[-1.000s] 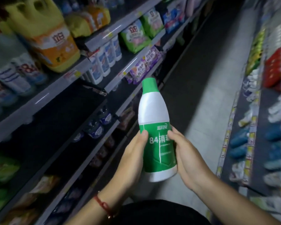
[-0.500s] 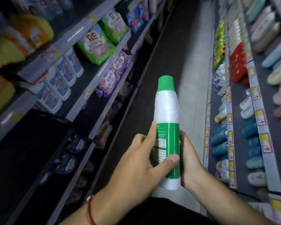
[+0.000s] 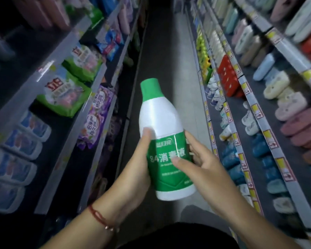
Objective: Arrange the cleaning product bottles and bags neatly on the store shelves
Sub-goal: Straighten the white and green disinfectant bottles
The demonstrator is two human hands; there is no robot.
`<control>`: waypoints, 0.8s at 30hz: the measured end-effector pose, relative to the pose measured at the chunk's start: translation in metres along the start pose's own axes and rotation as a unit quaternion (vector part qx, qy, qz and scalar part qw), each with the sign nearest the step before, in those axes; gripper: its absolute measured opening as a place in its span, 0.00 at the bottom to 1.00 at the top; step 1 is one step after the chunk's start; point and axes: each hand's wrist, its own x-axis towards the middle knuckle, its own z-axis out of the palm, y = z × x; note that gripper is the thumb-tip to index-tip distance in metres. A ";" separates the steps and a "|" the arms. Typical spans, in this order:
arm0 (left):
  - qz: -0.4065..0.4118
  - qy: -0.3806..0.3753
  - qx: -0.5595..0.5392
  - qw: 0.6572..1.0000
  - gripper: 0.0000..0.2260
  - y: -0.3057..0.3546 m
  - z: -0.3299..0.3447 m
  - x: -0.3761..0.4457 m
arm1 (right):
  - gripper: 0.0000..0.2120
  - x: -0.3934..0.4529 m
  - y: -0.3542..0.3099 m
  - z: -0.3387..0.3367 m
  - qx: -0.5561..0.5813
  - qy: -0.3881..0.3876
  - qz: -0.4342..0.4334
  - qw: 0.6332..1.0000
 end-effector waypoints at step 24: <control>0.239 0.258 0.197 0.915 0.19 0.190 0.016 0.225 | 0.20 0.361 -0.126 -0.078 0.050 -0.242 -0.012 0.969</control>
